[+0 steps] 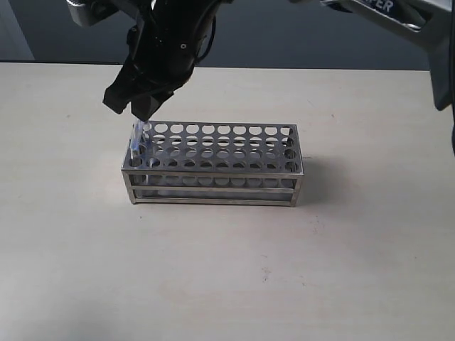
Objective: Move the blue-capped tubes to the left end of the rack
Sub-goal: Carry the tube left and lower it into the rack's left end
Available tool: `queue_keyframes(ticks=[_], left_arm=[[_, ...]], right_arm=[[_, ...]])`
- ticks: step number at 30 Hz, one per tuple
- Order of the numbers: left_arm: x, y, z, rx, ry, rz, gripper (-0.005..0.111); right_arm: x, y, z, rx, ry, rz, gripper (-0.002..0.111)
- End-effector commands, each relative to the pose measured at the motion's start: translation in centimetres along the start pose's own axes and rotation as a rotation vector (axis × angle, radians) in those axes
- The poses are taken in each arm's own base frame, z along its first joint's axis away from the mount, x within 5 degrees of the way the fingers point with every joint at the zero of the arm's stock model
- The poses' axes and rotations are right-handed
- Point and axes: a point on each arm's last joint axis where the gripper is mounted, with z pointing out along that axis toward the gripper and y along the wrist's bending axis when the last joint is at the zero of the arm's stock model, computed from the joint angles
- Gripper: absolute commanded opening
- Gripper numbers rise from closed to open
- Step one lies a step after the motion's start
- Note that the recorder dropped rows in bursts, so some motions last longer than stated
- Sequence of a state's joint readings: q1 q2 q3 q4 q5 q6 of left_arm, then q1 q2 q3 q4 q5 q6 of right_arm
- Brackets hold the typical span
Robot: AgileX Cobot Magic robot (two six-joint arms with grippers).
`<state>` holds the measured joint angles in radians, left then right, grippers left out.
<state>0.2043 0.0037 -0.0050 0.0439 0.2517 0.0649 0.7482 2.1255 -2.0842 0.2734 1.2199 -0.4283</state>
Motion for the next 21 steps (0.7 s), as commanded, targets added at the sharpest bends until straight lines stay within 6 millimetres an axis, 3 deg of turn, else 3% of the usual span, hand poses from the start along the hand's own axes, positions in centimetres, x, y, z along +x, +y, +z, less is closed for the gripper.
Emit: queue_keyframes(ticks=[1,21], left_arm=[[0.03,-0.05,0.01,0.007,-0.011,-0.001,0.0],[0.03,-0.05,0.01,0.007,-0.011,-0.001,0.0]], right_arm=[[-0.08,0.08,0.52,-0.011,0.004,0.013,-0.001],[-0.17,0.39,0.61,-0.015,0.005,0.047,-0.001]])
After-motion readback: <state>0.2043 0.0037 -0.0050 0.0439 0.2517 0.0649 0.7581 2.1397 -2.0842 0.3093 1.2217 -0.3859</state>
